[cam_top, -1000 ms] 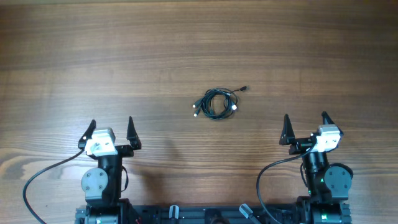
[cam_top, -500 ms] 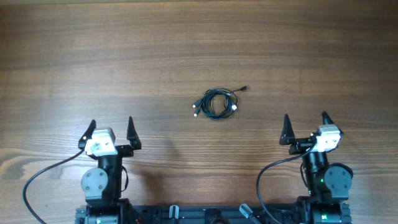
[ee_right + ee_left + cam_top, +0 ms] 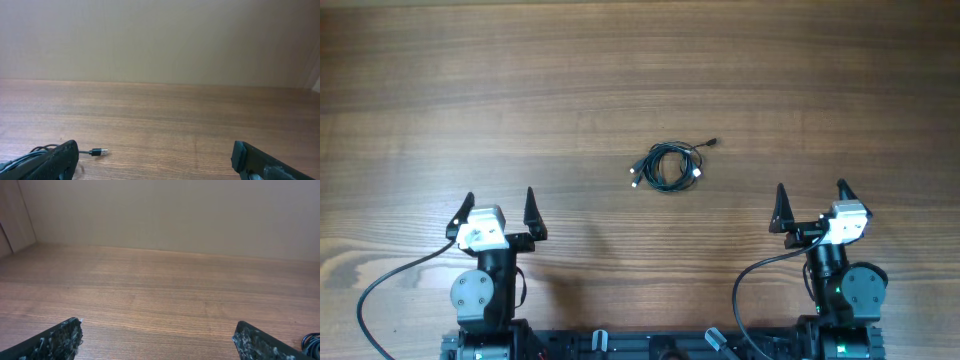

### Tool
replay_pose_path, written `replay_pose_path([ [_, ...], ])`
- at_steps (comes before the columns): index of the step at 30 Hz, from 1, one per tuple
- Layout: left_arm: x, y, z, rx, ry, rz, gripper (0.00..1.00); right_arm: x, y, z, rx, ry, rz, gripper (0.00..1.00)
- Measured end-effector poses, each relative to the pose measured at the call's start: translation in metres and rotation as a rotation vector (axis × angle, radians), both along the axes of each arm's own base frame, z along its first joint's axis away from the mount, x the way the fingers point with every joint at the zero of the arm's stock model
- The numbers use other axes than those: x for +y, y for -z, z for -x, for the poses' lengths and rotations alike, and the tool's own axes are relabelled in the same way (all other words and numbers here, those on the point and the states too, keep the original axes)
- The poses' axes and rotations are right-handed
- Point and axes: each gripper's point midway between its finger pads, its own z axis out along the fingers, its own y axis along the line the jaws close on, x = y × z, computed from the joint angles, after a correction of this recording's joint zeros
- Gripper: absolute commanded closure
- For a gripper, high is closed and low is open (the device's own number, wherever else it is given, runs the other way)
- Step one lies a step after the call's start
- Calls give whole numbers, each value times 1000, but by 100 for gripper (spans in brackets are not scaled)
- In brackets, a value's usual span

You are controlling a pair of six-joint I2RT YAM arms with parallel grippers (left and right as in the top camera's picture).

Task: Untangle cables

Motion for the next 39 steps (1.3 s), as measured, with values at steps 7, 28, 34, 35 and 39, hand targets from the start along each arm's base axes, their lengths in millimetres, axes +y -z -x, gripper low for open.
replay_pose_path([
  [7,0,0,0,0,0,0,0,0,0,0,0,0,0,0],
  [28,-125,-112,60,-419,805,53,0,0,0,0,2,0,0,0],
  [34,-121,-194,76,-193,765,175,0,0,0,0,2,0,0,1],
  [35,-117,-188,70,-27,721,252,0,0,1,0,2,0,0,0],
  [39,-109,-145,47,471,618,421,1,0,1,0,2,0,0,0],
])
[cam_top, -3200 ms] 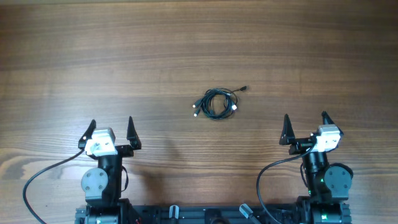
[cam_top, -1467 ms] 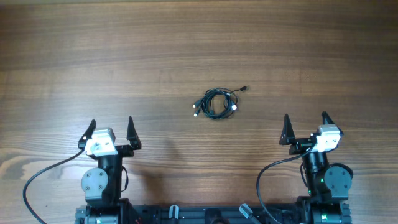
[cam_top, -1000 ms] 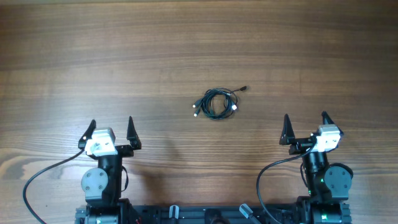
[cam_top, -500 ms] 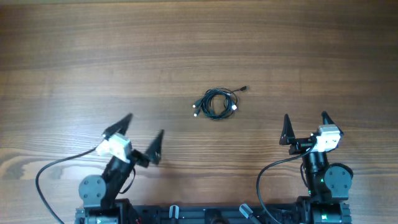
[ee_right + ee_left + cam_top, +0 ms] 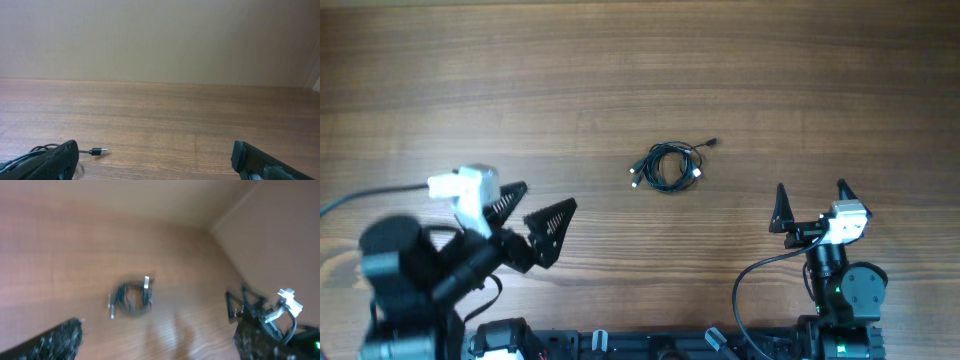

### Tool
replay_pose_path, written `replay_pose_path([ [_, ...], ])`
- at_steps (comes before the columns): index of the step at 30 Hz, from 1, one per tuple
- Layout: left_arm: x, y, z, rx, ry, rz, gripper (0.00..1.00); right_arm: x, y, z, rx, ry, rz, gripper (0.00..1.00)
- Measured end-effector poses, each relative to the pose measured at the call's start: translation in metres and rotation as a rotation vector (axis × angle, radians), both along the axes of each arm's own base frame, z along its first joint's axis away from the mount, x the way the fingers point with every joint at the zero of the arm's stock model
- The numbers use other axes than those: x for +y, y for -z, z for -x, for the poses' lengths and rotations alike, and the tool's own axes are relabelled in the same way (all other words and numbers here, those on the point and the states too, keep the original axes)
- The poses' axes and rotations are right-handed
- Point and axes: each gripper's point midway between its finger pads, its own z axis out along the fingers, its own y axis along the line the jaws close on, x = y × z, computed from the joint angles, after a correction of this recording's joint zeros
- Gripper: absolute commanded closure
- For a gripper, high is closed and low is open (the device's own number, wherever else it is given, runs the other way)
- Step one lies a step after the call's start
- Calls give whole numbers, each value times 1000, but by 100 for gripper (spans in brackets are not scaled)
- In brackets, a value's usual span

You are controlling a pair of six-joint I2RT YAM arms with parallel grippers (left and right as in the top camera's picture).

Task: Untangle cables

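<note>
A small coil of black cables (image 5: 667, 165) with white plug ends lies on the wooden table (image 5: 640, 70) near the middle. One black USB plug (image 5: 96, 151) sticks out from it. My left gripper (image 5: 533, 217) is open, raised and turned toward the coil, which shows blurred in the left wrist view as a dark cable bundle (image 5: 131, 298). My right gripper (image 5: 811, 207) stands open at the front right, empty, with the coil to its left.
The right arm's base (image 5: 845, 290) and the left arm's body (image 5: 410, 265) stand at the front edge. A beige wall (image 5: 160, 40) rises behind the table. The right arm (image 5: 265, 312) shows at the right of the left wrist view.
My left arm has risen from its rest pose and swung its open gripper to point right, toward the cable coil. The right arm and the coil have not moved.
</note>
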Motion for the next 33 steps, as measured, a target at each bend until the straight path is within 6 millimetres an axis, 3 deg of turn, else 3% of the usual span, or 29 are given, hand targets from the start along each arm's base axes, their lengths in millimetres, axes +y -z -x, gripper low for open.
replay_pose_path([
  [5,23,70,-21,396,-107,-64,0,0,0,0,0,0,0,0],
  [7,30,85,-24,554,-156,-106,0,1,-1,0,-2,-5,-11,0],
  [9,31,85,-37,591,-190,-127,0,20,-5,2,-2,-115,-161,0],
  [12,30,90,-47,632,-229,-114,0,57,-8,13,99,-330,-577,0],
  [13,30,94,-48,658,-243,-106,0,67,-18,18,123,-401,-741,0],
  [15,31,101,-50,699,-263,-102,0,78,-52,29,54,-528,-825,0],
  [17,31,104,-49,723,-269,-97,0,84,-70,37,48,-579,-822,1],
  [21,31,106,-50,742,-276,-91,0,75,-94,45,307,-385,-690,0],
  [23,31,105,-54,726,-277,-88,0,63,-117,36,441,-278,-566,0],
  [25,31,103,-57,711,-277,-85,0,57,-122,18,629,-214,-493,0],
  [27,31,103,-58,711,-280,-84,0,63,-117,0,755,-234,-506,7],
  [29,31,103,-58,711,-280,-84,0,80,-101,-16,879,-315,-564,7],
  [33,31,104,-57,714,-280,-84,0,122,-38,-22,1205,-402,-576,3],
])
